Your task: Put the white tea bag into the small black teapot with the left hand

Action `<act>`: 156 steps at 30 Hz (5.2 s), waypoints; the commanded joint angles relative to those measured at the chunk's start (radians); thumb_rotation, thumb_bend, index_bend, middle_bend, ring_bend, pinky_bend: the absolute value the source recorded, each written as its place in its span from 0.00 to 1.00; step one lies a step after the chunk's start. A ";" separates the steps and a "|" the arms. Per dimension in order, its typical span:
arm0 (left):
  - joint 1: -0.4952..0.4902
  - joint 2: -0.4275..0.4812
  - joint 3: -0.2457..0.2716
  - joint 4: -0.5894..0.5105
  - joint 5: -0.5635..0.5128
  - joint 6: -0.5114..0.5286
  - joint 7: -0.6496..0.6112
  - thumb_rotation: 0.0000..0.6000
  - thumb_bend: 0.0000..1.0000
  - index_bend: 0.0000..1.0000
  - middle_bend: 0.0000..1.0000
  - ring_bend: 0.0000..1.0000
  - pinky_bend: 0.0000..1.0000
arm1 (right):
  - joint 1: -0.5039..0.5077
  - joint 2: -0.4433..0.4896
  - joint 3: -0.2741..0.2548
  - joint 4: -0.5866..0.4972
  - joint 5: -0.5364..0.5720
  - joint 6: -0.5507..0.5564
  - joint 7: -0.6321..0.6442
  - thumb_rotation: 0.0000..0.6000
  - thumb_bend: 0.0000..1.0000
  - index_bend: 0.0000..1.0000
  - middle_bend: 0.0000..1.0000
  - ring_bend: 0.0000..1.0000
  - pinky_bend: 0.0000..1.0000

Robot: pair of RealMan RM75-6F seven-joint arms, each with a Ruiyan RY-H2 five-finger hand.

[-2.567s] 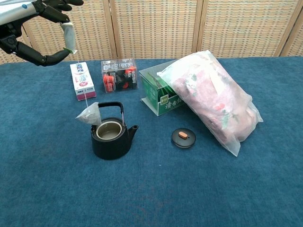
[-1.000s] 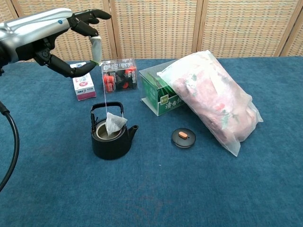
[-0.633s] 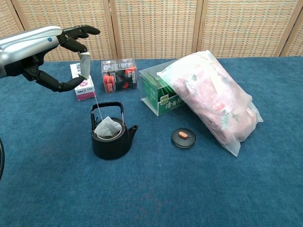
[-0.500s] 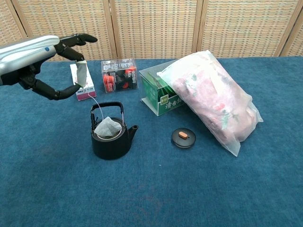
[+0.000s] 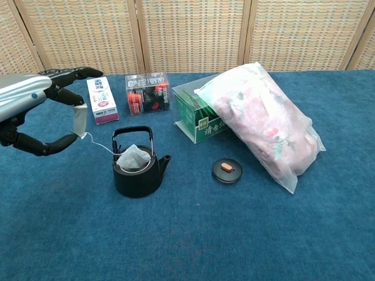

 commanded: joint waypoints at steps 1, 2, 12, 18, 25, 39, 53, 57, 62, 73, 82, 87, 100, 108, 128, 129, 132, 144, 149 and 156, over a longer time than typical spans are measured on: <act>0.030 -0.001 0.036 0.001 0.007 0.006 0.026 1.00 0.47 0.62 0.00 0.00 0.00 | 0.003 -0.001 0.000 -0.001 0.001 -0.005 -0.001 1.00 0.07 0.09 0.15 0.01 0.09; 0.033 -0.001 0.040 0.001 0.006 0.004 0.030 1.00 0.47 0.62 0.00 0.00 0.00 | 0.003 -0.001 0.000 -0.001 0.000 -0.006 -0.002 1.00 0.07 0.09 0.15 0.01 0.09; 0.076 0.024 0.085 -0.034 -0.011 -0.017 0.111 1.00 0.47 0.43 0.00 0.00 0.00 | 0.012 0.001 0.002 -0.004 -0.001 -0.016 -0.005 1.00 0.07 0.09 0.15 0.01 0.09; 0.089 0.044 0.080 -0.062 -0.019 -0.013 0.143 1.00 0.47 0.26 0.00 0.00 0.00 | 0.013 -0.001 0.002 -0.003 -0.001 -0.015 -0.006 1.00 0.07 0.09 0.15 0.01 0.09; 0.085 0.055 0.043 -0.049 0.028 0.021 0.163 1.00 0.47 0.23 0.20 0.11 0.13 | 0.016 0.002 0.002 -0.008 -0.005 -0.015 -0.011 1.00 0.07 0.09 0.15 0.01 0.09; -0.046 0.203 -0.037 -0.231 -0.125 -0.204 0.419 1.00 0.84 0.19 0.85 0.79 0.70 | 0.016 -0.002 0.000 -0.006 -0.005 -0.014 -0.010 1.00 0.07 0.09 0.15 0.01 0.09; -0.203 0.202 -0.049 -0.373 -0.471 -0.324 0.689 1.00 0.92 0.18 0.89 0.82 0.71 | 0.013 -0.004 0.000 0.004 0.004 -0.017 0.001 1.00 0.07 0.09 0.15 0.01 0.09; -0.225 0.179 -0.043 -0.358 -0.513 -0.315 0.700 0.99 0.92 0.18 0.89 0.82 0.71 | 0.012 -0.005 0.000 0.007 0.007 -0.018 0.004 1.00 0.07 0.09 0.15 0.01 0.09; -0.247 0.151 -0.032 -0.327 -0.565 -0.307 0.700 1.00 0.92 0.18 0.89 0.82 0.71 | 0.012 -0.007 0.000 0.011 0.010 -0.020 0.007 1.00 0.07 0.09 0.15 0.01 0.09; -0.296 0.086 -0.018 -0.241 -0.671 -0.296 0.675 1.00 0.93 0.18 0.89 0.82 0.71 | 0.015 -0.010 0.001 0.013 0.015 -0.030 0.005 1.00 0.07 0.09 0.15 0.01 0.09; -0.334 0.023 -0.015 -0.176 -0.710 -0.288 0.649 1.00 0.93 0.18 0.89 0.82 0.71 | 0.015 -0.010 0.001 0.013 0.023 -0.037 0.004 1.00 0.07 0.09 0.15 0.01 0.09; -0.350 0.006 -0.010 -0.169 -0.719 -0.278 0.645 1.00 0.93 0.18 0.89 0.82 0.71 | 0.014 -0.010 0.002 0.014 0.027 -0.039 0.005 1.00 0.07 0.09 0.15 0.01 0.09; -0.384 -0.016 0.025 -0.172 -0.752 -0.269 0.653 1.00 0.93 0.18 0.89 0.82 0.71 | 0.007 -0.009 0.002 0.016 0.030 -0.030 0.007 1.00 0.07 0.09 0.15 0.01 0.09; -0.392 -0.016 0.041 -0.185 -0.753 -0.255 0.650 1.00 0.93 0.18 0.89 0.82 0.71 | 0.007 -0.010 0.001 0.015 0.027 -0.030 0.006 1.00 0.07 0.09 0.15 0.01 0.09; -0.396 0.015 0.047 -0.226 -0.702 -0.220 0.606 1.00 0.93 0.18 0.89 0.82 0.71 | 0.006 -0.012 0.003 0.022 0.033 -0.033 0.012 1.00 0.07 0.09 0.15 0.01 0.09; -0.399 0.009 0.045 -0.218 -0.712 -0.222 0.607 1.00 0.93 0.18 0.89 0.82 0.71 | 0.005 -0.012 0.003 0.021 0.034 -0.033 0.013 1.00 0.07 0.09 0.15 0.01 0.09; -0.409 -0.006 0.040 -0.197 -0.737 -0.226 0.611 1.00 0.93 0.18 0.89 0.82 0.71 | 0.005 -0.012 0.003 0.021 0.035 -0.034 0.011 1.00 0.07 0.09 0.15 0.01 0.09; -0.430 -0.047 0.043 -0.158 -0.787 -0.229 0.624 1.00 0.93 0.18 0.89 0.82 0.71 | 0.005 -0.010 0.004 0.016 0.038 -0.038 0.005 1.00 0.07 0.09 0.15 0.01 0.09; -0.435 -0.053 0.050 -0.156 -0.801 -0.229 0.630 1.00 0.93 0.18 0.89 0.82 0.71 | 0.005 -0.010 0.004 0.015 0.040 -0.040 0.004 1.00 0.07 0.09 0.15 0.01 0.09; -0.434 -0.034 0.063 -0.188 -0.790 -0.219 0.621 1.00 0.93 0.18 0.88 0.82 0.71 | 0.003 -0.009 0.004 0.012 0.035 -0.033 0.003 1.00 0.07 0.09 0.15 0.01 0.09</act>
